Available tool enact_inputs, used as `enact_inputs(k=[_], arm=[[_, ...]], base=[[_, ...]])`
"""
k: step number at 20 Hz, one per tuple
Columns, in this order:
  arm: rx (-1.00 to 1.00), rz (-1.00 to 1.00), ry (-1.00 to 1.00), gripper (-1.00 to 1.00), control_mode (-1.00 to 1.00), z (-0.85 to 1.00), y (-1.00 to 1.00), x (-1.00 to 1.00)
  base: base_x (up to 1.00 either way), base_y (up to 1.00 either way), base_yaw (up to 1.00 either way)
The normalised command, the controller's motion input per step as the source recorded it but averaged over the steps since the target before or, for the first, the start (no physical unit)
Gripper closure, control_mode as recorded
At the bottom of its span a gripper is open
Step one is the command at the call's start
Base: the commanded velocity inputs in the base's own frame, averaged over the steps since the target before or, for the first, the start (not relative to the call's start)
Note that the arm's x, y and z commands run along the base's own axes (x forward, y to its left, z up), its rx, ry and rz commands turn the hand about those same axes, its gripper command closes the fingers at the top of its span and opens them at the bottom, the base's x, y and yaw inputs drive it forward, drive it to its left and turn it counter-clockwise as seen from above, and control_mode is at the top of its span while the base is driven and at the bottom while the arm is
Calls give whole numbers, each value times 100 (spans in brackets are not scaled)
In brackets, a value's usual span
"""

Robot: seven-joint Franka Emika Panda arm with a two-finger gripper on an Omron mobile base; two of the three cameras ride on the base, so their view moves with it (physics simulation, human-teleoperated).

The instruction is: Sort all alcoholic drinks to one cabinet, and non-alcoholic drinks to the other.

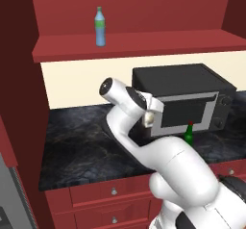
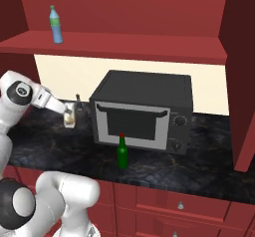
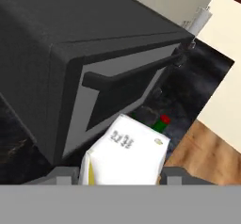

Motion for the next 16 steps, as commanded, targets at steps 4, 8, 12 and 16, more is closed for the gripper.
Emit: enact_inputs(k=[4,8,12,16], arm=[[6,28,0,100,-100,57,-18,-1],[6,21,0,100,-100,64,-9,-4],[6,20,0,100,-100,68,-5,-1],[5,21,0,100,-100,63,-1,0]], base=[[0,0,0],[0,0,0],[0,0,0],[0,0,0]])
